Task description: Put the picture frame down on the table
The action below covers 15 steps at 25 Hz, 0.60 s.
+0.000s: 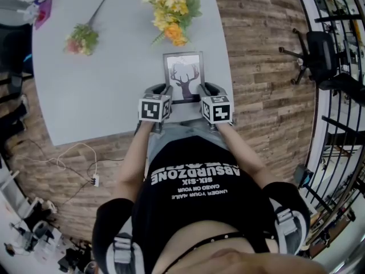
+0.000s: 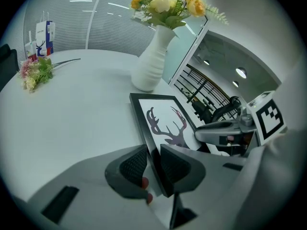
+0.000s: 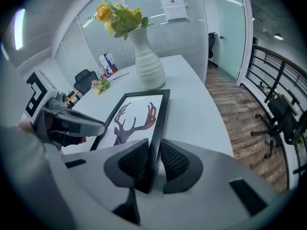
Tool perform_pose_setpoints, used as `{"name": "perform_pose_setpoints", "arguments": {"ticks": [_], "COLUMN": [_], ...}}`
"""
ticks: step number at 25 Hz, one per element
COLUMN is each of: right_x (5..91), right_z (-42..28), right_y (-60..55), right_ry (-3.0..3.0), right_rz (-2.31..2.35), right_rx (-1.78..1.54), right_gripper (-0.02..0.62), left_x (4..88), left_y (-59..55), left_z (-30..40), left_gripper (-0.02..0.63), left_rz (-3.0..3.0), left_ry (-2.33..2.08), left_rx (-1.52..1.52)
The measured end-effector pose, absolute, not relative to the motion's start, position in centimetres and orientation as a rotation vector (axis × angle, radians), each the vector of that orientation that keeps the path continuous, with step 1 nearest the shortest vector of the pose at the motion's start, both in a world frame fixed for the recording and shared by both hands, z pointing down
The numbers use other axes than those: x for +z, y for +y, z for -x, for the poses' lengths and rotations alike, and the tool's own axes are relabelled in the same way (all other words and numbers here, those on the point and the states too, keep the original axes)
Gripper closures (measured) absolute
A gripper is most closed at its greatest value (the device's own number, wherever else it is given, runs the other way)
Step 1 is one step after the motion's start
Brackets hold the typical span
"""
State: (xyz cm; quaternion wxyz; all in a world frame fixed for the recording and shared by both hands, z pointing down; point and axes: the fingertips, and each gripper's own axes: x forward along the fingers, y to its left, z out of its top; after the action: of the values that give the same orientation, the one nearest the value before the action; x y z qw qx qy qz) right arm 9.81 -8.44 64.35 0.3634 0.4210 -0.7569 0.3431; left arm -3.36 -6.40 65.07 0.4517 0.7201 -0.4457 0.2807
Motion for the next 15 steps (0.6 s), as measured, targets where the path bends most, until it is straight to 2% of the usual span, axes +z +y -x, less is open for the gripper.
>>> {"name": "perform_pose_setpoints", "arguments": {"ticks": [15], "right_x": [66.5], "right_z": [-10.2], "right_y": [-8.5], "right_ry": [-1.974], "right_rz": [-1.090], "right_rx": [1.023], "right_gripper": [0.497], "left_x": [67.2], "left_y": [-6.7], "left_z": [3.1], "left_gripper": [0.504], "left_rz": [-1.772], "left_ry": [-1.088], "left_rx": [0.710]}}
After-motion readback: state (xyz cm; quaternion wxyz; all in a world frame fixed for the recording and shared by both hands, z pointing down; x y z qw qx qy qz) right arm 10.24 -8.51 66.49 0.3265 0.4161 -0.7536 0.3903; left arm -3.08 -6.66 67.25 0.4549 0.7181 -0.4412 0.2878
